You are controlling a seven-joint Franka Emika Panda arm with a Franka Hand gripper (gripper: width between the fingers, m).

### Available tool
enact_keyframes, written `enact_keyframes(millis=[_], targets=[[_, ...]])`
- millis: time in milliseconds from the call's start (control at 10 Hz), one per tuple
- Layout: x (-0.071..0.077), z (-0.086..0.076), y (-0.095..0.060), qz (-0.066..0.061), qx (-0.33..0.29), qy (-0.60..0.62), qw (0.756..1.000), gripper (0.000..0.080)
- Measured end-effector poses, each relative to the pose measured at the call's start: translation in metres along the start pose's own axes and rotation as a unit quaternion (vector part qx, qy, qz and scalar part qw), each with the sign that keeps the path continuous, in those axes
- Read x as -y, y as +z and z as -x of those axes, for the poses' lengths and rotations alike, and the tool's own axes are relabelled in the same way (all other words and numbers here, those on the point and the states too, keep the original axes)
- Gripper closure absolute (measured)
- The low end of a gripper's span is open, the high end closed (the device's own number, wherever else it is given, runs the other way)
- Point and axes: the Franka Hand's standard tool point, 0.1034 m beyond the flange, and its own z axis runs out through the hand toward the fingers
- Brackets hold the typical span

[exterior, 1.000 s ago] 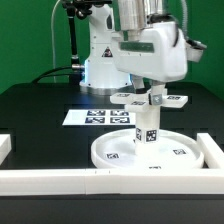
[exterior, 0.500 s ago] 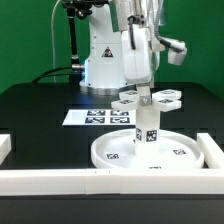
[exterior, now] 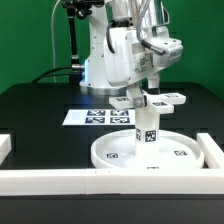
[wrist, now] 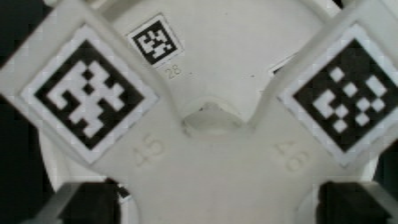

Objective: Assemble round table

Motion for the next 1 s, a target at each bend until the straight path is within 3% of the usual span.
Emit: enact_keyframes(millis=[200,300,700,900,1000], targets=[[0.000,0.006,-0.016,0.011,0.010,-0.049,0.999,0.0157],[0.001,0.010,-0.024,0.009,0.015,-0.061,0.998,0.0157],[-0.001,0.009,-0.021,0.011,0.012,-0.154,0.988,0.0150],[-0.009,0.010,-0.018,0.025,0.015,-0.267,0.963,0.0150],[-0.010,0.010,-0.018,0.032,0.015,-0.349,0.936,0.0150]])
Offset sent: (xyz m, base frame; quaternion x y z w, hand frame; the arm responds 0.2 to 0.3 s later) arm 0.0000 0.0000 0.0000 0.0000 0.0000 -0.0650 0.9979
